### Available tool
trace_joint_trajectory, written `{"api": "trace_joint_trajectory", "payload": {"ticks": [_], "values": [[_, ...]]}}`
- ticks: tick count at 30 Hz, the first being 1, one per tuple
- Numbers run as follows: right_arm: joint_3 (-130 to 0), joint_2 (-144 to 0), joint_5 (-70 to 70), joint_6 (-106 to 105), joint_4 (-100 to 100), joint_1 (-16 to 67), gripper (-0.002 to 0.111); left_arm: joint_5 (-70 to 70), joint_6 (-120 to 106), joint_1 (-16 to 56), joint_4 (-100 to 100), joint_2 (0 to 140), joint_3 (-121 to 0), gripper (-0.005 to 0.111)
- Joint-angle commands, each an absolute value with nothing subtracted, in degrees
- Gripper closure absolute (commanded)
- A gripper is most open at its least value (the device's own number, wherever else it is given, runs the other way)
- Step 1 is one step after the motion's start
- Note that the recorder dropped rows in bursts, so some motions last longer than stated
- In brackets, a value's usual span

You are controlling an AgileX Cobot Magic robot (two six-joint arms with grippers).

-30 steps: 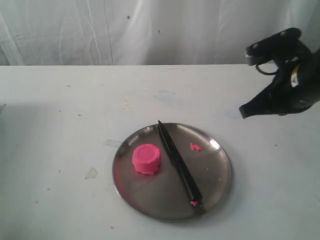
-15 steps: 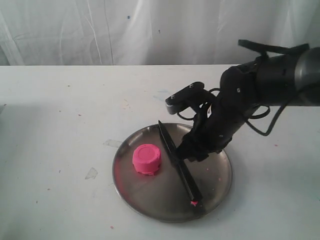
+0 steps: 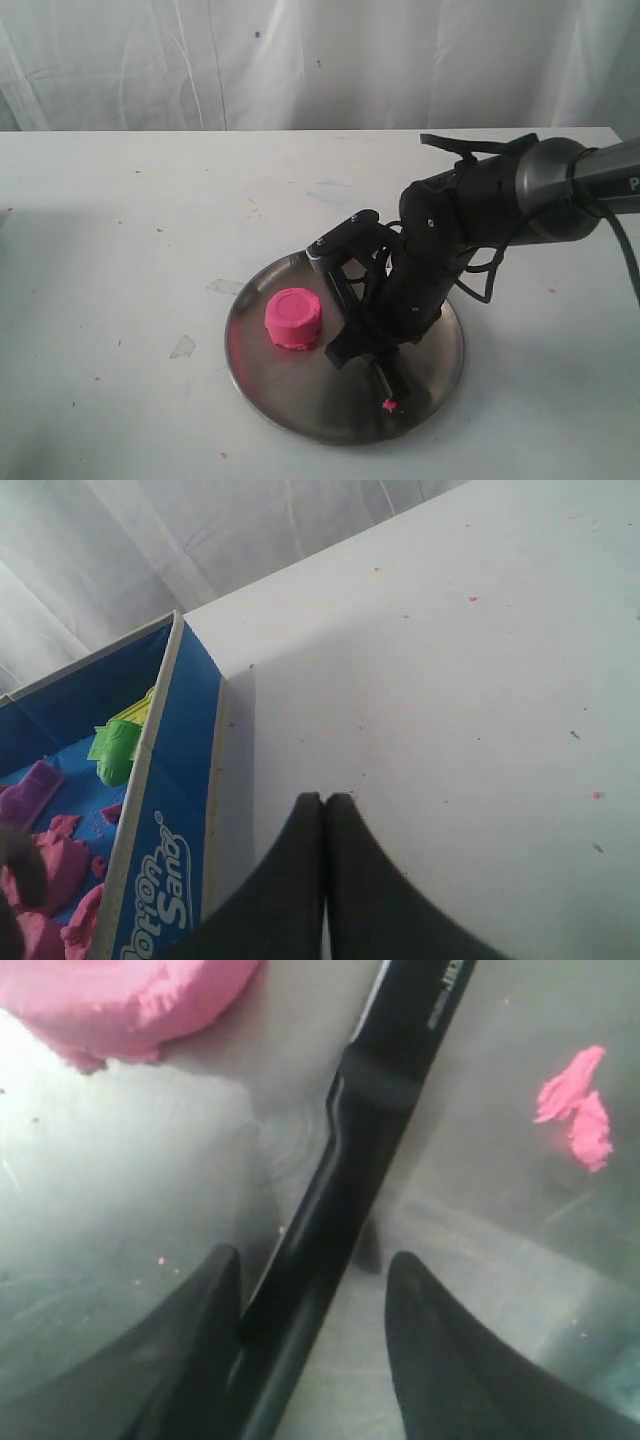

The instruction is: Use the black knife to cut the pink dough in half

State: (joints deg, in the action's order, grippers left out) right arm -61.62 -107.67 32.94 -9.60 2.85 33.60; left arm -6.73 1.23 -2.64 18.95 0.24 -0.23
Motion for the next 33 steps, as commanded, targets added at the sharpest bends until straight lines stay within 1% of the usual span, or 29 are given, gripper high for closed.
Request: {"api": "trace_joint_trajectory", "payload": {"ticks": [1,9,12,16,24,29,31,33], "values": [[-62.1,-107.6,32.4,-9.6,3.0,33.6,0.073,-6.5,1.3,-2.8,18.9,0.0,0.0,0.107],[-62.1,-107.6,32.6,-9.6,3.0,33.6,0.088,-6.5,1.3,-2.8,18.9,0.0,0.0,0.107],[-62.2,-107.6,32.7,-9.6,2.9,33.6,0.096,-6.5,1.3,-2.8,18.9,0.0,0.0,0.107],[-63.5,-107.4,35.3,-9.6,1.8,33.6,0.104,-6.5,1.3,-2.8,18.9,0.0,0.0,0.107],[-66.8,-105.3,44.5,-10.4,0.0,33.6,0.105,-6.5,1.3,-2.8,18.9,0.0,0.0,0.107],[-66.8,-104.5,44.2,-10.3,0.0,33.6,0.105,-6.5,1.3,-2.8,18.9,0.0,0.0,0.107],[-66.5,-104.7,43.0,-10.3,0.0,33.6,0.103,-6.5,1.3,-2.8,18.9,0.0,0.0,0.107],[-65.8,-105.4,41.8,-10.5,0.6,33.6,0.096,-6.5,1.3,-2.8,18.9,0.0,0.0,0.107]]}}
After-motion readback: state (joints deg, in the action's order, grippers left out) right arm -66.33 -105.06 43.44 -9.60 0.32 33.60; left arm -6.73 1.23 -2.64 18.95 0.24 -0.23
